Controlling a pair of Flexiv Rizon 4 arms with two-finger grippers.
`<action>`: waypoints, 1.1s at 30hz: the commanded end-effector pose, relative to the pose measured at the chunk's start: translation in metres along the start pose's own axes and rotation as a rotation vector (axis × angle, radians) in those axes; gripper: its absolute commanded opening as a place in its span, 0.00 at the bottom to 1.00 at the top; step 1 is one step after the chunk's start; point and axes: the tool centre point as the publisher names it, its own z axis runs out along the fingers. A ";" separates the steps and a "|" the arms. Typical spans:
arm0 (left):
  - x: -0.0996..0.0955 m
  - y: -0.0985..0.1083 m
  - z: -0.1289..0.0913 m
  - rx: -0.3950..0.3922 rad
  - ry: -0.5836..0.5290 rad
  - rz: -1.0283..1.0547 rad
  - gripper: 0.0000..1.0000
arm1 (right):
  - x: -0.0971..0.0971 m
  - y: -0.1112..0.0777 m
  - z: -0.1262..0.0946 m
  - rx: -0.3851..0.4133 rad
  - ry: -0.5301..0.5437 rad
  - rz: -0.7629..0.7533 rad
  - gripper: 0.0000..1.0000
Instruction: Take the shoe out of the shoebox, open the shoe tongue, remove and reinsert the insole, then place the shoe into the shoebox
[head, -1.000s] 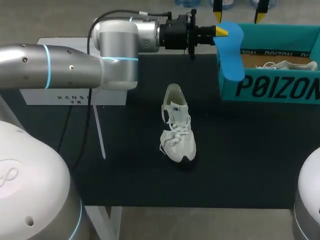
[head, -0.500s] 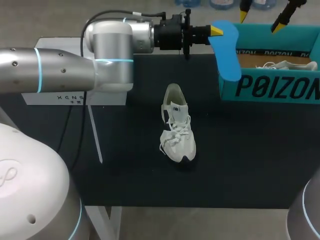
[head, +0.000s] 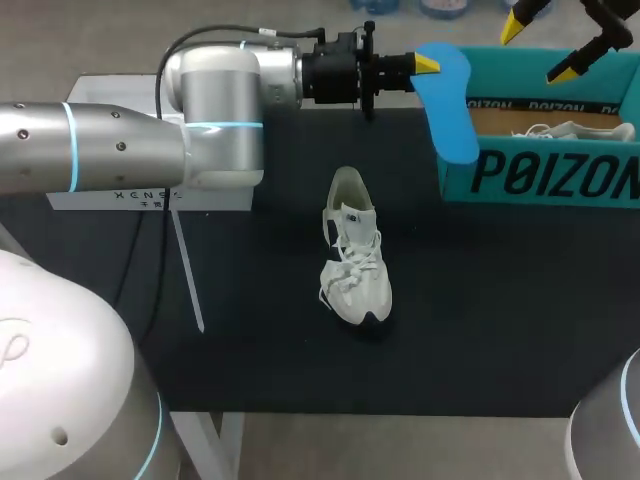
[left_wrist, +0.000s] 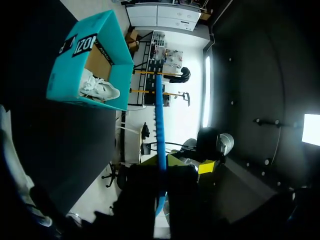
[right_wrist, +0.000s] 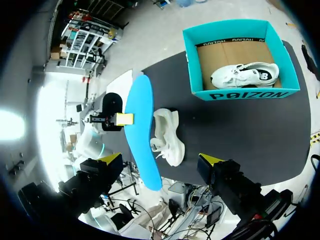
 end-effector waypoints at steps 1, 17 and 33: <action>0.000 0.002 -0.002 0.008 0.018 -0.001 0.00 | -0.008 -0.007 0.008 -0.241 0.702 -0.052 1.00; 0.005 -0.002 -0.005 -0.001 -0.004 -0.001 0.00 | -0.002 -0.002 -0.001 -0.224 0.993 -0.003 1.00; 0.007 -0.004 -0.009 -0.027 -0.002 0.013 0.00 | 0.003 -0.002 0.032 -0.064 1.051 -0.202 1.00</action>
